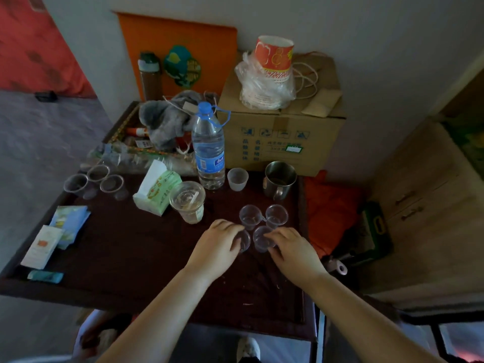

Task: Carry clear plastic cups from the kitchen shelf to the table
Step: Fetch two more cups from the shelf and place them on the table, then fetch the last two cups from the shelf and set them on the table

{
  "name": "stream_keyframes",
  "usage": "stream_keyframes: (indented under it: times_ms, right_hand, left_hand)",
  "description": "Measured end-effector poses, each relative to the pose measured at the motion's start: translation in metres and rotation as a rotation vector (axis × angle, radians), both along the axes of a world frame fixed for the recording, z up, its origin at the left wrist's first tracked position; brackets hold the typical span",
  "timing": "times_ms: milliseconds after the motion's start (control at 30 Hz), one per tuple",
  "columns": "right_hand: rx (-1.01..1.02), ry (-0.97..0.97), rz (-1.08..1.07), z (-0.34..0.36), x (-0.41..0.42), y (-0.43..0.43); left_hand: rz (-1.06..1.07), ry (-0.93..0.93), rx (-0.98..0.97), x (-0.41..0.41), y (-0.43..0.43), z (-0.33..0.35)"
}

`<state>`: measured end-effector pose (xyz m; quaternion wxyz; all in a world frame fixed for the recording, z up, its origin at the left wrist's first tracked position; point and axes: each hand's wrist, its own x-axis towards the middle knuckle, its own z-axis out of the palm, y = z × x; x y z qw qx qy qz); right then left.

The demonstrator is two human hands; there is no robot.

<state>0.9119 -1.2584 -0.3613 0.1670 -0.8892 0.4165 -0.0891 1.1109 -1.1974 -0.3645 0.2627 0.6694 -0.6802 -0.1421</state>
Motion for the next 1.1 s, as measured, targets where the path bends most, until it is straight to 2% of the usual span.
stream_keyframes:
  times_ms: [133, 400, 567, 867, 1100]
  right_hand:
    - [-0.113, -0.058, -0.163, 0.047, -0.001, 0.023]
    - [-0.342, -0.214, -0.587, 0.149, -0.011, 0.124]
    - [-0.433, -0.145, -0.735, 0.191, -0.021, 0.204]
    - [-0.571, -0.053, -1.036, 0.259, -0.086, 0.355]
    - [-0.636, 0.038, -1.298, 0.289, -0.152, 0.518]
  left_hand:
    - [-0.084, 0.069, -0.072, 0.002, 0.003, 0.041]
    - [-0.376, 0.037, -0.259, -0.001, 0.039, 0.118]
    - [-0.553, -0.066, -0.289, -0.02, 0.071, 0.167]
    - [-0.904, 0.067, -0.374, -0.11, 0.166, 0.249]
    - [-1.126, 0.086, -0.432, -0.214, 0.279, 0.281]
